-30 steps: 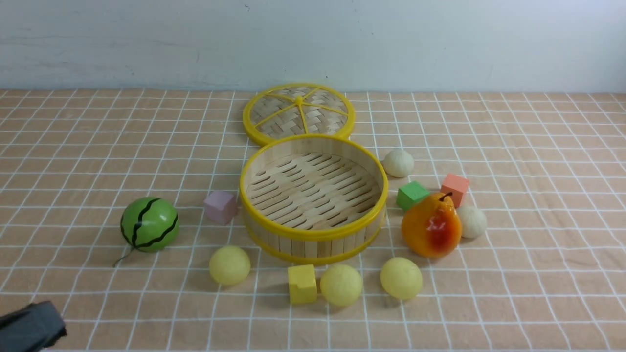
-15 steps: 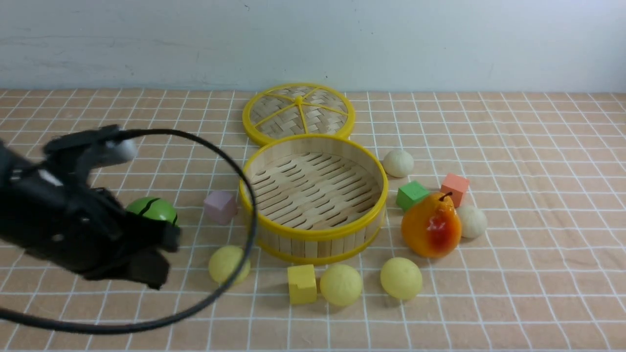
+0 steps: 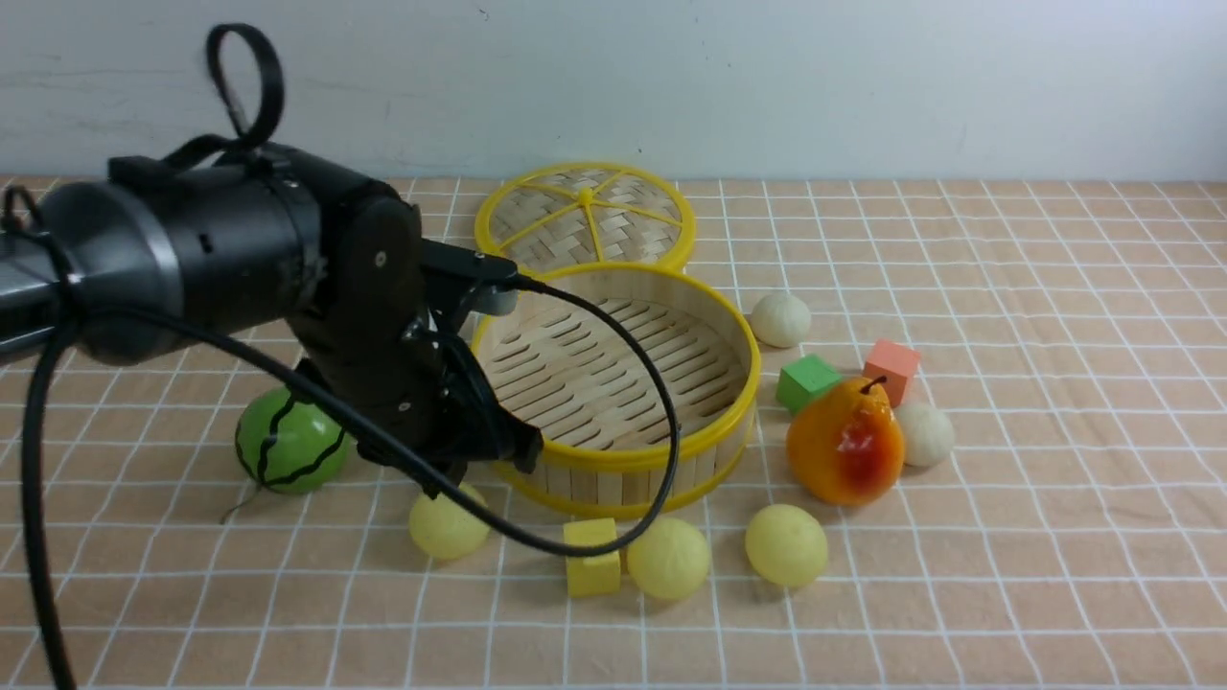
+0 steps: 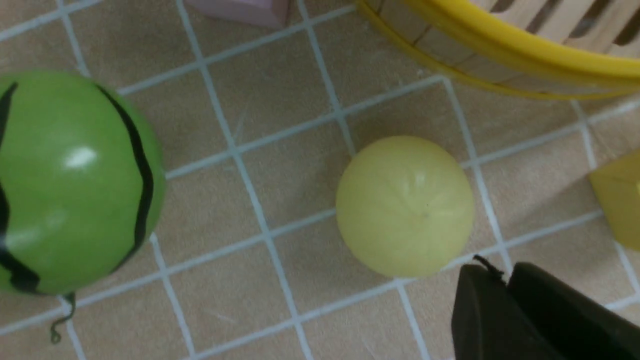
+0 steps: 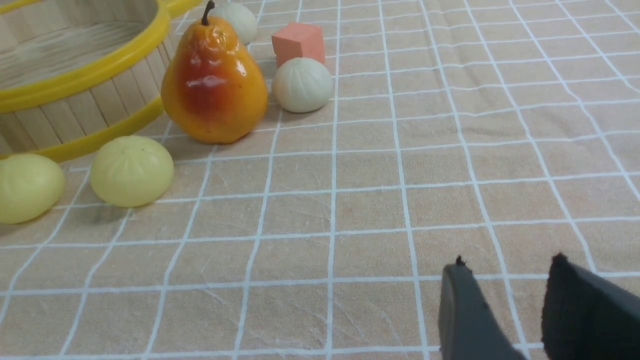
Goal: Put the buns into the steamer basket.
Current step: Use the left arm to grab a steamed stuffed bun
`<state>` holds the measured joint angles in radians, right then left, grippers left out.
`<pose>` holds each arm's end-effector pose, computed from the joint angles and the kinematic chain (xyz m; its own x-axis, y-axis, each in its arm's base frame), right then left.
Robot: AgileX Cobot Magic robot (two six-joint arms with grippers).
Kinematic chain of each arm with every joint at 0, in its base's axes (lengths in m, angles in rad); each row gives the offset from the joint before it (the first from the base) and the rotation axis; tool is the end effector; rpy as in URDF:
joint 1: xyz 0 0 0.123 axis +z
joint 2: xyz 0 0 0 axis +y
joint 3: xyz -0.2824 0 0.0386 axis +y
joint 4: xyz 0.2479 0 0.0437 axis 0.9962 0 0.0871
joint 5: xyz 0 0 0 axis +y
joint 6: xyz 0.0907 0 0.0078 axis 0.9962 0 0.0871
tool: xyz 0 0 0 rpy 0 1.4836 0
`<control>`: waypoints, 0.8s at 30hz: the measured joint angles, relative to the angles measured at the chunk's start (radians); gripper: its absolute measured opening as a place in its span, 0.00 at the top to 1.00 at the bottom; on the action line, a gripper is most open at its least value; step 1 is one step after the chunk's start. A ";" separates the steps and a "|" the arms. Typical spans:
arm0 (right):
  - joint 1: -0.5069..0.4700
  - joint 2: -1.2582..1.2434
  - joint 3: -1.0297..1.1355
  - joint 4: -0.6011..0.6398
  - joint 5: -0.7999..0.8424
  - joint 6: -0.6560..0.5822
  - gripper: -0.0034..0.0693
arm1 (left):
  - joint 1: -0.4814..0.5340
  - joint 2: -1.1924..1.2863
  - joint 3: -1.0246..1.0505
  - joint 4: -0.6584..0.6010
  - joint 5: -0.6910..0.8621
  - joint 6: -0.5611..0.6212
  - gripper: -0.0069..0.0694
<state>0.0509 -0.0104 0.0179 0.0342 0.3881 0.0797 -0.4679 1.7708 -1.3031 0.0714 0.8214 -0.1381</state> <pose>0.0520 0.0038 0.1728 -0.3081 0.0956 -0.9465 -0.0291 0.9935 0.1098 0.3303 -0.1616 0.2345 -0.8675 0.3384 -0.3647 0.3575 0.9338 0.0162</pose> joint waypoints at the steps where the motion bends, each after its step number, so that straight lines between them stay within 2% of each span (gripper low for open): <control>1: 0.000 0.000 0.000 0.000 0.000 0.000 0.62 | 0.000 0.018 -0.003 0.000 -0.006 0.018 0.73; 2: 0.000 0.000 0.000 0.000 0.000 0.000 0.62 | 0.000 0.020 -0.003 0.000 -0.006 0.020 0.72; 3: 0.000 0.000 0.000 0.000 0.000 0.000 0.62 | 0.001 0.035 -0.005 0.000 -0.022 0.029 0.64; 6: 0.000 0.000 0.000 0.000 0.000 0.000 0.62 | 0.011 0.051 -0.009 -0.001 -0.049 0.031 0.56; 9: 0.000 0.000 0.000 0.000 0.000 0.000 0.62 | 0.019 0.070 -0.013 0.002 -0.073 0.031 0.53; 19: 0.000 0.000 0.000 0.000 0.000 0.000 0.62 | 0.022 0.131 -0.013 0.004 -0.113 0.032 0.53; 22: 0.000 0.000 0.000 0.000 0.000 0.000 0.62 | 0.022 0.145 -0.015 0.004 -0.115 0.032 0.57; 24: 0.000 0.000 0.000 0.000 0.000 0.000 0.62 | 0.022 0.150 -0.015 0.004 -0.114 0.032 0.63</control>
<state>0.0509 -0.0104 0.0179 0.0342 0.3881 0.0797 -0.4460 1.9205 -1.3182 0.0757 0.7072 -0.1058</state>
